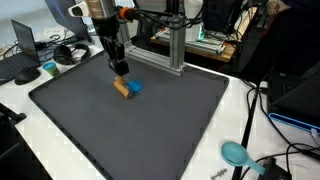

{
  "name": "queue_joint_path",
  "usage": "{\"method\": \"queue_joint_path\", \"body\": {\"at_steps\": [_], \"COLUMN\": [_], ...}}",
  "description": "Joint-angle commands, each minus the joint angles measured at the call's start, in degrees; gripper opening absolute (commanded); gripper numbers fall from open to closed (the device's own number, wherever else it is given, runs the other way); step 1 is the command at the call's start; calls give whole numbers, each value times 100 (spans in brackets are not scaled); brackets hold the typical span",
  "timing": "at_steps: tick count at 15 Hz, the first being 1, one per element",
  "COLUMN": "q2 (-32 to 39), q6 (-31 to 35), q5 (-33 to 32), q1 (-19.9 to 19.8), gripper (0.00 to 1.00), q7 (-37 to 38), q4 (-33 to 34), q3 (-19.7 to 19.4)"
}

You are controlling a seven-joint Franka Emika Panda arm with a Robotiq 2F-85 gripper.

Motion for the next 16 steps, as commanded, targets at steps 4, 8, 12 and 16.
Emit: {"method": "queue_joint_path", "body": {"at_steps": [4,8,12,16], "q2": [-380,-658,-632,-461], "q6": [-449,-828,-830,-731], "q5": [-418,-548,-410,-325], "q1": [191,262,193,86], "gripper": [22,22,22,22], "q7": [151,136,-37,-219], "q4": [-86,-90,-60,-90], "q3": [-33,31,76,54]}}
